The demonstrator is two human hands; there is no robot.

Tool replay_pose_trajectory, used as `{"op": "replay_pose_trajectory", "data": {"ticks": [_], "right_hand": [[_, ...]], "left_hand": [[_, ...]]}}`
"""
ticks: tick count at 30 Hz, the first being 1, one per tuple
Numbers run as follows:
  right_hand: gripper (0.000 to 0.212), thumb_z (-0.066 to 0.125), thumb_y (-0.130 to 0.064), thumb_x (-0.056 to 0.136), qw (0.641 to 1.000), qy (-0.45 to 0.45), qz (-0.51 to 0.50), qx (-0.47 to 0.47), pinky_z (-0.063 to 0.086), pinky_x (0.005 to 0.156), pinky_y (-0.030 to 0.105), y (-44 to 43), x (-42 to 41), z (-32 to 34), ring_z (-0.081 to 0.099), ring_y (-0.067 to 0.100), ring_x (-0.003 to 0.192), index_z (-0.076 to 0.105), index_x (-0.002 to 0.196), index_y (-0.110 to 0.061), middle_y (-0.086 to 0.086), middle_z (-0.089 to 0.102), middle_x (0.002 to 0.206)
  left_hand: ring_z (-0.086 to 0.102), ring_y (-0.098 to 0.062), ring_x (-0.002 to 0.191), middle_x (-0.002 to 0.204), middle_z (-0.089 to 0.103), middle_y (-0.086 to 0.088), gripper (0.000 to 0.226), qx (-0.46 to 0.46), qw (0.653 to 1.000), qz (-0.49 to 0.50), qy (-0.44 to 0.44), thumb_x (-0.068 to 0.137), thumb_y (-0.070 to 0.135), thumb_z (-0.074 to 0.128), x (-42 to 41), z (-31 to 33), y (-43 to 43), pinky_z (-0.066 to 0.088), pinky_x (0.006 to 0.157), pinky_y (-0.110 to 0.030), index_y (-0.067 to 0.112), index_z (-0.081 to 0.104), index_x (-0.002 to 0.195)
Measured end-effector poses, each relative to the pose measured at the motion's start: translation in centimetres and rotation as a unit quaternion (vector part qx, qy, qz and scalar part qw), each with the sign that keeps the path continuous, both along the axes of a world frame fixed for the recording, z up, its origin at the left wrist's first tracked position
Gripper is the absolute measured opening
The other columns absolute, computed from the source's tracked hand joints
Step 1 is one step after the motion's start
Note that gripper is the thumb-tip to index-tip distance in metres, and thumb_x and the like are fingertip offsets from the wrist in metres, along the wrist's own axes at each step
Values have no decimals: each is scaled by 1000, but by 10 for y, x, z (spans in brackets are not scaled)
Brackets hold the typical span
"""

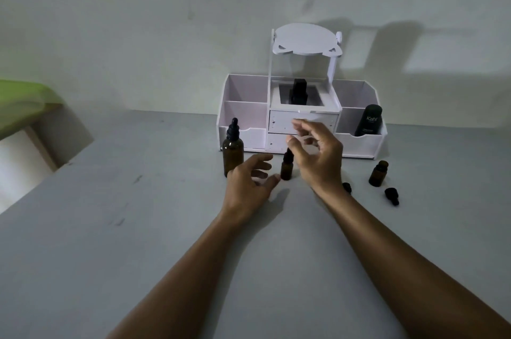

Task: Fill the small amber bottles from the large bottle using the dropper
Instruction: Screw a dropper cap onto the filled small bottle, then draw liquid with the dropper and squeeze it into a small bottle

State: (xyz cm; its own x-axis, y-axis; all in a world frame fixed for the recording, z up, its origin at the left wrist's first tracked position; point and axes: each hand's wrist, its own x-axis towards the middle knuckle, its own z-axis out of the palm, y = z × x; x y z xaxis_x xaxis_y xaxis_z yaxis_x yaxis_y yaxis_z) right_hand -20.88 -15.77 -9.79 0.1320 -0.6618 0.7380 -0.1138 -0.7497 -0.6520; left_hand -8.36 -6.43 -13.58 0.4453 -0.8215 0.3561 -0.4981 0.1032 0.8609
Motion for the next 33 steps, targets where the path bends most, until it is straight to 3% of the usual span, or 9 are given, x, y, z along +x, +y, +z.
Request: {"op": "replay_pose_trajectory", "data": {"ticks": [5,7,10,15,18,22,27,33], "right_hand": [[24,73,-13,86,998,-26,42,36,54,74,24,15,28,29,68,11,92,72,108,-20,-3,72,101],[24,74,-16,85,993,-16,75,84,55,71,25,19,44,37,67,10,91,73,109,-19,-4,72,101],[32,75,-26,86,986,34,101,125,55,76,18,20,68,38,66,8,94,70,117,-19,-7,71,108],[39,74,-38,86,977,95,97,164,53,83,20,16,90,29,68,11,95,70,118,-14,-2,73,108],[27,72,-34,89,977,106,101,155,58,83,29,16,93,25,71,15,89,75,105,-12,2,76,96],[24,75,-28,88,979,99,100,145,58,83,25,12,95,24,72,13,86,78,104,-10,2,77,96],[20,78,-20,85,984,68,96,135,56,78,17,12,98,23,72,11,84,79,100,-7,4,78,93],[9,78,-8,81,987,41,84,127,56,70,25,11,105,26,65,12,68,79,88,-2,0,70,75]], "left_hand": [[70,-10,71,84,74,6,23,-165,981,98,-7,84,14,78,19,21,28,53,65,-14,18,75,106],[69,-10,73,83,72,7,24,-186,973,138,10,84,21,77,31,25,31,49,62,-11,18,73,107],[68,-6,90,100,71,7,46,-139,978,143,56,79,39,75,54,19,29,51,66,-12,24,66,121],[63,-10,115,131,64,4,73,-52,994,50,80,72,40,79,77,4,18,56,82,-20,26,54,138],[65,-13,116,126,68,1,75,-23,997,9,74,72,37,79,82,1,10,58,92,-32,22,54,141],[70,-10,105,115,73,1,65,-14,996,-7,84,73,33,78,84,-1,6,58,94,-34,19,62,134],[72,-7,100,112,74,1,52,-17,996,-16,85,82,19,80,87,-4,6,57,88,-26,17,64,132],[71,-2,97,111,74,4,51,-17,996,-16,86,83,18,80,87,-3,7,56,83,-18,21,64,131]]}}
